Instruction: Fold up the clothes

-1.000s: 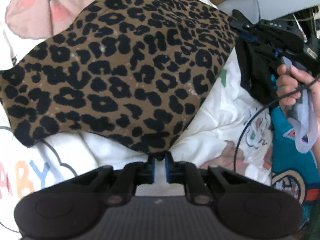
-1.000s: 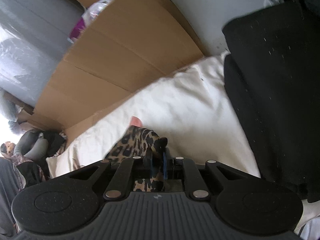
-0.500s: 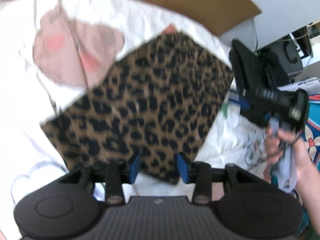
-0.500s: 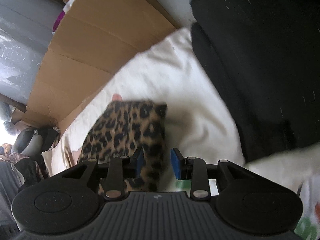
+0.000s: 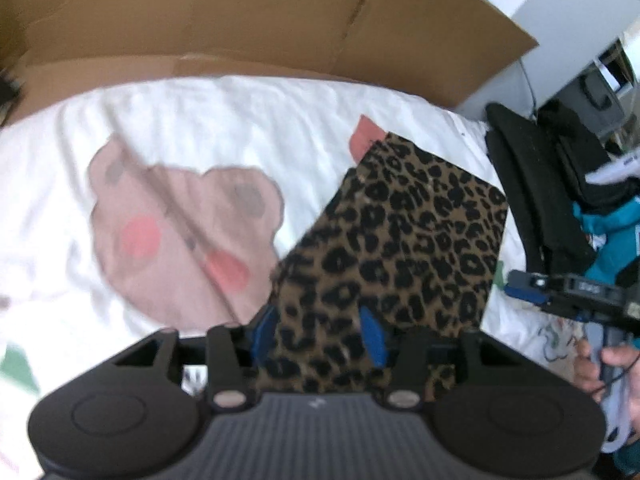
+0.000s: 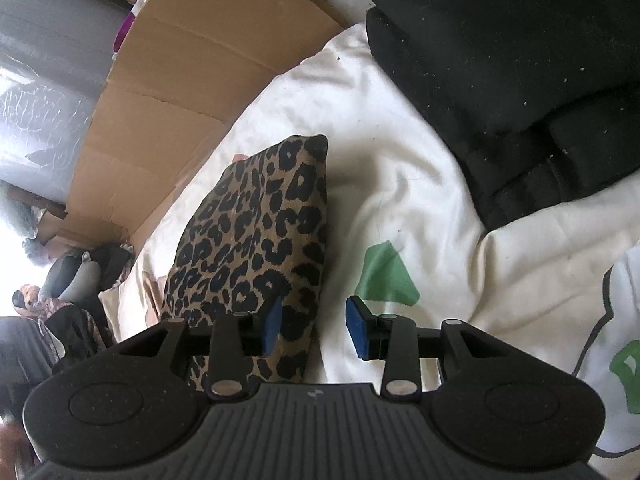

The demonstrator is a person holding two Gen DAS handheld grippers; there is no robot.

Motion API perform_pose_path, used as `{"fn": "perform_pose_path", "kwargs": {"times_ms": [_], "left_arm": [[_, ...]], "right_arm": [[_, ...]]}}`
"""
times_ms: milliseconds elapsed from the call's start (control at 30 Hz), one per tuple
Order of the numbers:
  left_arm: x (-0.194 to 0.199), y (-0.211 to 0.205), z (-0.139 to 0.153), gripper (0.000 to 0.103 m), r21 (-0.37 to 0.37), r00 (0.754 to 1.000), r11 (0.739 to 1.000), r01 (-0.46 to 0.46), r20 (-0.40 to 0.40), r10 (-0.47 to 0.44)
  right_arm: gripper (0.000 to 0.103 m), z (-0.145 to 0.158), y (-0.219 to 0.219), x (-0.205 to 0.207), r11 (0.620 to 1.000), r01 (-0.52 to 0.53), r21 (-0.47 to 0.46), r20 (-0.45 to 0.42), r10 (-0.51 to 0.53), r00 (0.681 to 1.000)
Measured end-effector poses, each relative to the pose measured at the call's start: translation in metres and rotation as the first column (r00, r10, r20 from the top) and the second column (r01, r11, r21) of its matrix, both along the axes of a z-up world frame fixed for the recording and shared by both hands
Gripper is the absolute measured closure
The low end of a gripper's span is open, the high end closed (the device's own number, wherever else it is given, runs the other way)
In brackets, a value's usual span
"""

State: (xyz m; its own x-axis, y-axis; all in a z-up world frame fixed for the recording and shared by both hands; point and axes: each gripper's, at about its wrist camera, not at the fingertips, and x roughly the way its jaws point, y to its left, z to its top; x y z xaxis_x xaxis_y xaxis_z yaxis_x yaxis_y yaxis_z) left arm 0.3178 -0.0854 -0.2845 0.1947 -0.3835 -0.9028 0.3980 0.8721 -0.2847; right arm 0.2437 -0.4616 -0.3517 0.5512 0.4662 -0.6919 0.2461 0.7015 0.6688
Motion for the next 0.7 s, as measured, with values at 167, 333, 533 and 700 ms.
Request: {"fn": "perform_pose_path", "kwargs": {"times_ms": [167,333,533,700], "left_arm": [[0.020,-0.009,-0.017,0.048,0.008,1.000,1.000,0.008,0.010,-0.008],[0.029,-0.015,-0.022,0.038,0.016,0.998,0.999,0.038,0.041,-0.039],[0.039,-0.020,-0.022,0.034,-0.080,0.998,0.996,0.047,0.039,-0.044],[0.046,-0.031,-0.033,0.027,-0.126,0.998,0.990,0.070,0.009,-0.069]], "right_arm": [[0.053,0.002,-0.005,-0.004,1.000,0.002,0.003,-0.015,-0.002,1.000],[0.052,-0.005,-0.002,-0.014,0.999,0.003,0.034,-0.023,-0.003,1.000],[0.052,-0.010,0.010,-0.024,0.998,-0.030,0.063,-0.037,0.032,0.999],[0.053,-0.017,0.023,-0.028,0.994,-0.059,0.087,-0.038,0.062,0.997]]}}
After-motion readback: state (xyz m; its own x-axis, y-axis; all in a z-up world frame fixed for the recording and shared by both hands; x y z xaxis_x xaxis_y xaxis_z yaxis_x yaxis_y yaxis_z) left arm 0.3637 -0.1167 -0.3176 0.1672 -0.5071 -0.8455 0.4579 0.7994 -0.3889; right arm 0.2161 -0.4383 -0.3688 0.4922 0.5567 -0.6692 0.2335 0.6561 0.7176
